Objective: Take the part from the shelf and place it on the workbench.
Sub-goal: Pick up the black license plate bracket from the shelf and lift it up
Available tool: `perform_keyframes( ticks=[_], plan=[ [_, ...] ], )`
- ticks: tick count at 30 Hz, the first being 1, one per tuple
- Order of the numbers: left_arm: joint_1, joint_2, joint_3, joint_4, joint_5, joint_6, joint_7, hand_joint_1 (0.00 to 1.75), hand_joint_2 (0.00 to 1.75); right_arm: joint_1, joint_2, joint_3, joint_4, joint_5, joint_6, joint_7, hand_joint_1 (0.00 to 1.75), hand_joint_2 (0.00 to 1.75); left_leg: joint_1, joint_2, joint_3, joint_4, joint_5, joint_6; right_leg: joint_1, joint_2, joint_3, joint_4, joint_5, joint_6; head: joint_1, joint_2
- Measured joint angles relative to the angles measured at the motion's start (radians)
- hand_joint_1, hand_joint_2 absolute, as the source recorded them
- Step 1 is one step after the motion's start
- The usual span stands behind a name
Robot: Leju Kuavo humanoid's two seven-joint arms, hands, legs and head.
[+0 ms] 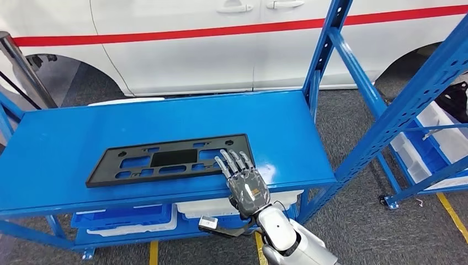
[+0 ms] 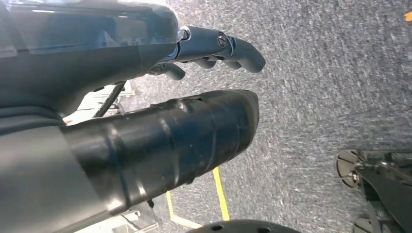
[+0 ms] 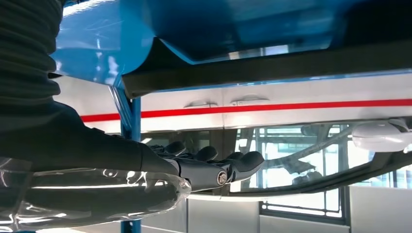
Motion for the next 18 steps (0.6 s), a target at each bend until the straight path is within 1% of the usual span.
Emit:
perform_keyframes(
  ticks=[2, 3, 5, 6, 7, 11, 12, 14, 15, 16, 17, 18],
  plan=[
    [0.0, -0.001, 0.0, 0.0, 0.002, -0.001, 0.001, 0.0, 0.0, -0.003, 0.0, 0.0, 0.006, 0.005, 0.003, 0.005, 0.0, 1.75, 0.002, 0.0, 0.0, -0.006, 0.005, 0.008, -0.001, -0.001, -0.001, 0.0, 0.0, 0.01, 0.0, 0.0],
    [0.001, -0.001, 0.0, 0.0, 0.004, -0.002, 0.001, 0.0, 0.0, -0.005, 0.0, -0.001, 0.009, 0.007, 0.005, 0.008, 0.0, 1.75, 0.004, 0.001, 0.002, -0.011, 0.008, 0.014, -0.001, -0.001, -0.005, 0.009, -0.008, 0.015, 0.0, 0.0],
    [0.001, -0.003, 0.0, 0.0, 0.005, -0.003, 0.002, 0.0, 0.0, -0.009, 0.0, -0.003, 0.014, 0.009, 0.008, 0.011, 0.0, 1.75, 0.009, 0.003, 0.005, -0.019, 0.014, 0.024, -0.001, 0.0, -0.022, 0.051, -0.039, 0.022, 0.001, 0.0],
    [0.001, -0.003, 0.0, 0.0, 0.005, -0.003, 0.002, 0.0, 0.0, -0.01, 0.0, -0.003, 0.015, 0.009, 0.009, 0.011, 0.0, 1.75, 0.009, 0.003, 0.005, -0.019, 0.014, 0.026, -0.002, 0.0, -0.03, 0.069, -0.052, 0.024, 0.001, 0.0],
    [0.001, -0.003, 0.0, 0.0, 0.005, -0.003, 0.002, 0.0, 0.0, -0.011, 0.0, -0.004, 0.016, 0.009, 0.01, 0.011, 0.0, 1.75, 0.009, 0.003, 0.005, -0.019, 0.015, 0.027, -0.002, 0.0, -0.035, 0.08, -0.059, 0.024, 0.001, 0.0],
    [0.001, -0.003, 0.0, 0.0, 0.005, -0.003, 0.002, 0.0, 0.0, -0.011, 0.0, -0.004, 0.016, 0.01, 0.01, 0.011, 0.0, 1.75, 0.009, 0.003, 0.005, -0.019, 0.015, 0.028, -0.002, 0.0, -0.037, 0.085, -0.062, 0.025, 0.001, 0.0],
    [0.001, -0.002, 0.0, 0.0, 0.005, -0.003, 0.002, 0.0, 0.0, -0.011, 0.0, -0.004, 0.017, 0.01, 0.01, 0.011, 0.0, 1.75, 0.008, 0.003, 0.005, -0.019, 0.013, 0.028, -0.003, 0.0, -0.044, 0.1, -0.069, 0.025, 0.001, 0.0],
    [0.001, -0.002, 0.001, 0.0, 0.006, -0.006, 0.001, 0.0, 0.0, -0.011, 0.0, -0.004, 0.024, 0.014, 0.01, 0.013, 0.0, 1.75, 0.007, 0.003, 0.004, -0.019, 0.01, 0.031, -0.006, -0.001, -0.098, 0.208, -0.107, 0.029, 0.001, 0.0],
    [0.001, -0.002, 0.001, 0.0, 0.006, -0.01, 0.0, 0.0, 0.0, -0.011, 0.0, -0.004, 0.031, 0.018, 0.011, 0.015, 0.0, 1.75, 0.007, 0.002, 0.007, -0.017, 0.006, 0.031, -0.009, -0.001, -0.104, 0.217, -0.094, 0.031, 0.002, 0.0],
    [0.002, -0.002, 0.001, 0.0, 0.006, -0.013, -0.001, 0.0, 0.0, -0.013, 0.0, -0.004, 0.038, 0.022, 0.011, 0.017, 0.0, 1.75, 0.005, 0.001, 0.008, -0.012, 0.001, 0.026, -0.009, -0.001, -0.092, 0.186, -0.071, 0.029, 0.001, 0.0],
    [0.002, -0.002, 0.001, 0.0, 0.008, -0.015, -0.002, 0.0, 0.0, -0.016, 0.001, -0.004, 0.044, 0.023, 0.013, 0.018, 0.0, 1.75, 0.005, 0.0, 0.01, -0.008, -0.004, 0.016, -0.008, 0.0, -0.061, 0.116, -0.036, 0.023, 0.001, 0.0],
    [0.002, -0.002, 0.001, 0.0, 0.009, -0.016, -0.002, 0.0, 0.0, -0.019, 0.003, -0.003, 0.049, 0.024, 0.014, 0.017, 0.0, 1.75, 0.005, -0.001, 0.011, -0.003, -0.011, 0.005, -0.009, 0.0, -0.026, 0.039, -0.001, 0.014, 0.001, 0.0]
  ],
)
